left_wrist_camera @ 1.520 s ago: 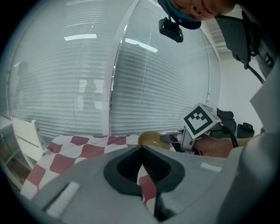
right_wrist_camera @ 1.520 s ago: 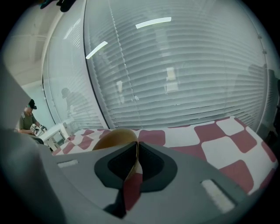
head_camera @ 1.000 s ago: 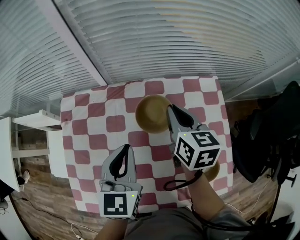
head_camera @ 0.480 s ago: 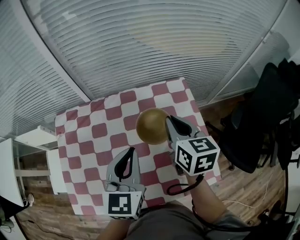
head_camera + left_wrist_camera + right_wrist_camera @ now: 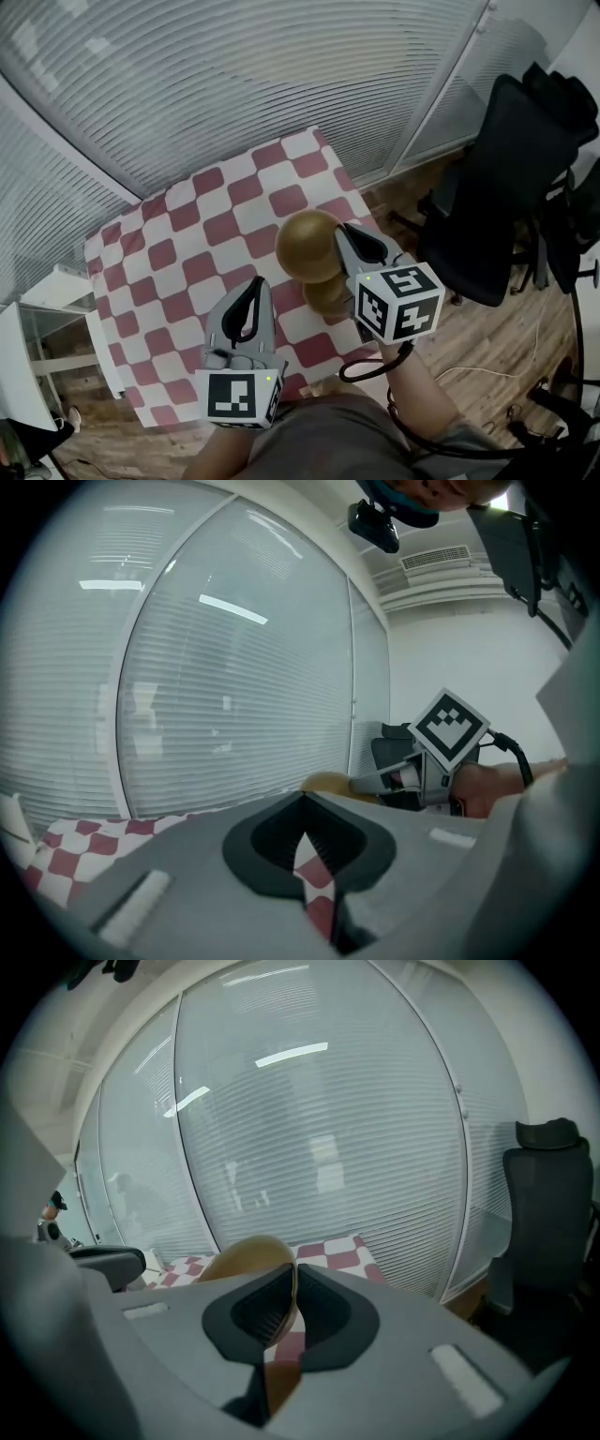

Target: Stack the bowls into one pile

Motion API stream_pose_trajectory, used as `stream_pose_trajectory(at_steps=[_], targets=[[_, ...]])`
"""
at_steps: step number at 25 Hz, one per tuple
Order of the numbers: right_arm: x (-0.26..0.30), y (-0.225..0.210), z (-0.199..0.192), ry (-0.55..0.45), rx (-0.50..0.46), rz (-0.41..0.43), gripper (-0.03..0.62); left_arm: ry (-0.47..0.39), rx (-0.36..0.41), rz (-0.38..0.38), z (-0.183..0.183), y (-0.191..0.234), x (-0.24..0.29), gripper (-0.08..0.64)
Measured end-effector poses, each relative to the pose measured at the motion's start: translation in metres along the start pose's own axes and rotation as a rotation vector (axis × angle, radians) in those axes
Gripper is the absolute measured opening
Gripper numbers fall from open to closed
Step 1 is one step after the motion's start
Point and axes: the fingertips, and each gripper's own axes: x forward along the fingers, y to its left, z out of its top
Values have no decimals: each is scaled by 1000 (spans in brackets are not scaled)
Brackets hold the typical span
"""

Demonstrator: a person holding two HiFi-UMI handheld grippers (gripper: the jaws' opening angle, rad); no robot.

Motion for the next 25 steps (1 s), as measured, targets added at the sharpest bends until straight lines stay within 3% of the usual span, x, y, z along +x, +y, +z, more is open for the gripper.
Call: stream_pose_trajectory(at_steps=[16,25], targets=[[-17,-35,-82,106,81,-38,44,96,3,-58,-37,-35,19,0],[-10,-34,-116,173,43,-38,44,138,-17,-58,-58,-34,26,0]])
